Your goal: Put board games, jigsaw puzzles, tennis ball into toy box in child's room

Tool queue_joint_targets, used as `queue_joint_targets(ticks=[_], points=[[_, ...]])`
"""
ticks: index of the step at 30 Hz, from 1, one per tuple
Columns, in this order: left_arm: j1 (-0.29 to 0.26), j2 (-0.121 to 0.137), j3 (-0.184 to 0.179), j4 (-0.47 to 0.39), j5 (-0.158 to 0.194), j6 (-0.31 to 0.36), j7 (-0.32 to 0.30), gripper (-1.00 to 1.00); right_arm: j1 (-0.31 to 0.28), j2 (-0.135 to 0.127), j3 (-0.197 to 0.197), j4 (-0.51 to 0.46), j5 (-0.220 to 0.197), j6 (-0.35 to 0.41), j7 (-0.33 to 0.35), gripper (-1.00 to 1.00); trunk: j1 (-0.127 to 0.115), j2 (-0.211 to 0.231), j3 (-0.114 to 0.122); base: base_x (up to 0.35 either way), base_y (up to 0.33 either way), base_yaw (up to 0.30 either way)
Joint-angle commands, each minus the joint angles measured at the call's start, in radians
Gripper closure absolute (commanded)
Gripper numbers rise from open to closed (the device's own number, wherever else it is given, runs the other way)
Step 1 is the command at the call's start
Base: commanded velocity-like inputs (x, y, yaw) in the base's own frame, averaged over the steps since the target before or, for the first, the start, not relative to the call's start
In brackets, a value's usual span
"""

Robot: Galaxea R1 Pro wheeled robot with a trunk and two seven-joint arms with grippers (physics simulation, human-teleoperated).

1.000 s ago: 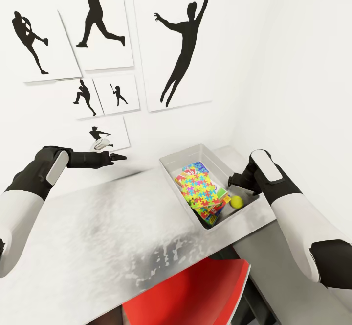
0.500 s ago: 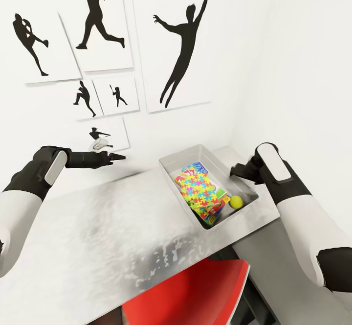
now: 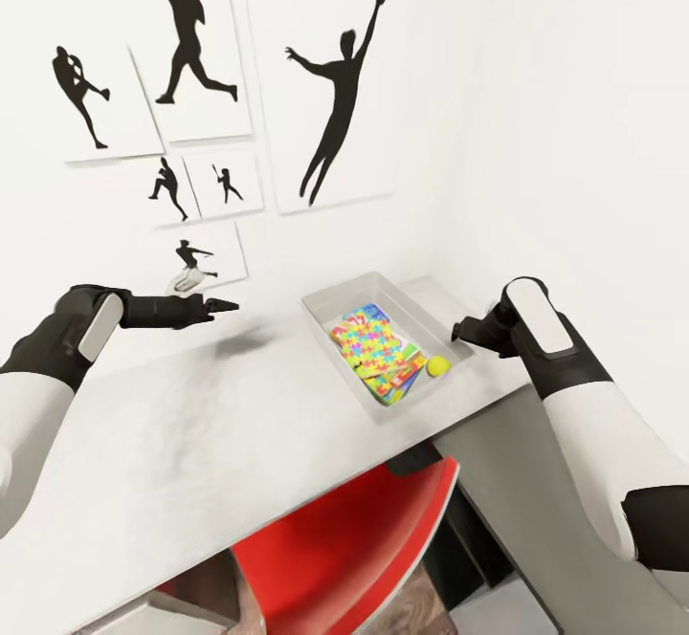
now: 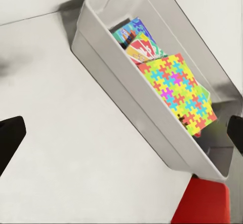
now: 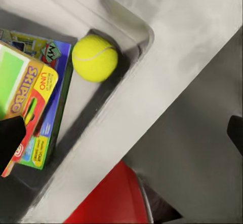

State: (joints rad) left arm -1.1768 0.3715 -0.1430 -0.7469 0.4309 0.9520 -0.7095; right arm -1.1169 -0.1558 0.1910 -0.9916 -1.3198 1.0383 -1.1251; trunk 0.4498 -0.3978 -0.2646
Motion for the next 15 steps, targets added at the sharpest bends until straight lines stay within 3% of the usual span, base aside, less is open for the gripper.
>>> queue_joint_targets(ticks=[1,8,15], points=[[-0.001,0.003,-0.003,0.000,0.002,0.003,-0.002,-1.00,-0.001,-0.001,0.002,-0.001,-0.009,0.005,-0.010,-1.00,0.000,-0.002,-0.001,-0.321,0.005,-0.099],[-0.001,0.006,0.001,0.000,0.002,0.002,-0.002,-1.00,0.000,-0.002,0.000,-0.001,-0.009,0.004,-0.009,-1.00,0.000,-0.002,0.010,-0.320,0.069,-0.121],[0.000,0.006,0.003,0.000,0.001,0.002,-0.002,-1.00,0.001,-0.010,0.000,-0.001,-0.009,0.006,-0.009,-1.00,0.000,-0.002,0.021,-0.293,0.154,-0.138]])
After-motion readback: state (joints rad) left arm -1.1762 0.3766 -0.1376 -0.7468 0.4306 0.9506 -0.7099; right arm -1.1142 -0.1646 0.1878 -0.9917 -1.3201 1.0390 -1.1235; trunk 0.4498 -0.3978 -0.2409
